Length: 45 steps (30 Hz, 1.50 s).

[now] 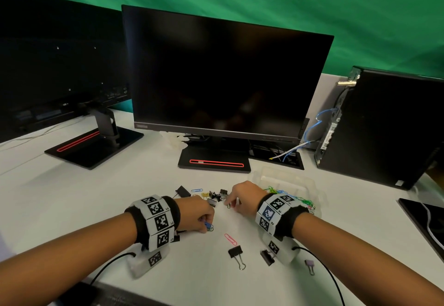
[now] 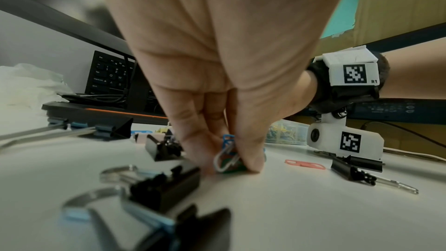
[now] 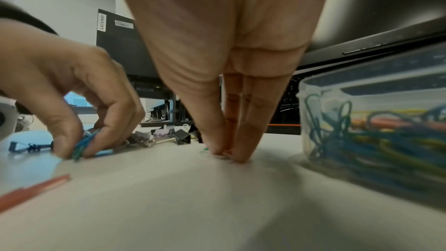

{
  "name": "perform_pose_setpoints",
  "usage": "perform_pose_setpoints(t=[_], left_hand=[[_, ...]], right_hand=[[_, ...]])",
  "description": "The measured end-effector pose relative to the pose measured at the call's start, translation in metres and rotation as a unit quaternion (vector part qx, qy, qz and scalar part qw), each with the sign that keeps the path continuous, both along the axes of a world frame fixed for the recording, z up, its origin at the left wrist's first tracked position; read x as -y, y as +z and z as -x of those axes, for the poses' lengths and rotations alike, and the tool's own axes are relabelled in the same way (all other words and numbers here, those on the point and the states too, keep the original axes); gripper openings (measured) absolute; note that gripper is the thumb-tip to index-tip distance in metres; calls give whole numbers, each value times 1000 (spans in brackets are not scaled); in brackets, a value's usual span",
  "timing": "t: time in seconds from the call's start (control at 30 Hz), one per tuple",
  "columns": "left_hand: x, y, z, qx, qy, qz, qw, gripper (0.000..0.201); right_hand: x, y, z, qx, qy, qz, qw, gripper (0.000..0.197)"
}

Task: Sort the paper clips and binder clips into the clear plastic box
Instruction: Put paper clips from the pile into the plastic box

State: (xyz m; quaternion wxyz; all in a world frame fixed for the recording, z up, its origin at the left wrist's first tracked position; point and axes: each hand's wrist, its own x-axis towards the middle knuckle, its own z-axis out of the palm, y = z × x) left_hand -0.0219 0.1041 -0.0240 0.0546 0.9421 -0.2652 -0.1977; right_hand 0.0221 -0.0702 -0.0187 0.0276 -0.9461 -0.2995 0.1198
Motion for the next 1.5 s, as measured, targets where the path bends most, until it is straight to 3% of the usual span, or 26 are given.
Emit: perform_pose_setpoints(t=[0.2, 0.43, 0.7, 1.23, 1.5], left_hand=[[0, -1, -1, 2, -1, 7, 1000, 23], [1, -1, -1, -6, 2, 8, 1000, 23], [18, 4, 4, -9, -33, 51, 998, 25], [56, 6, 5, -9, -110, -57, 992, 24], [57, 4, 6, 9, -98, -31, 995, 22]], right_hand=[[10, 0, 3, -21, -48, -36, 998, 17], [18, 9, 10, -40, -14, 16, 999, 39], [21, 5, 10, -49, -19, -15, 998, 17], [38, 2, 30, -81, -19, -14, 996, 14], [55, 2, 35, -93, -25, -40, 995, 12]])
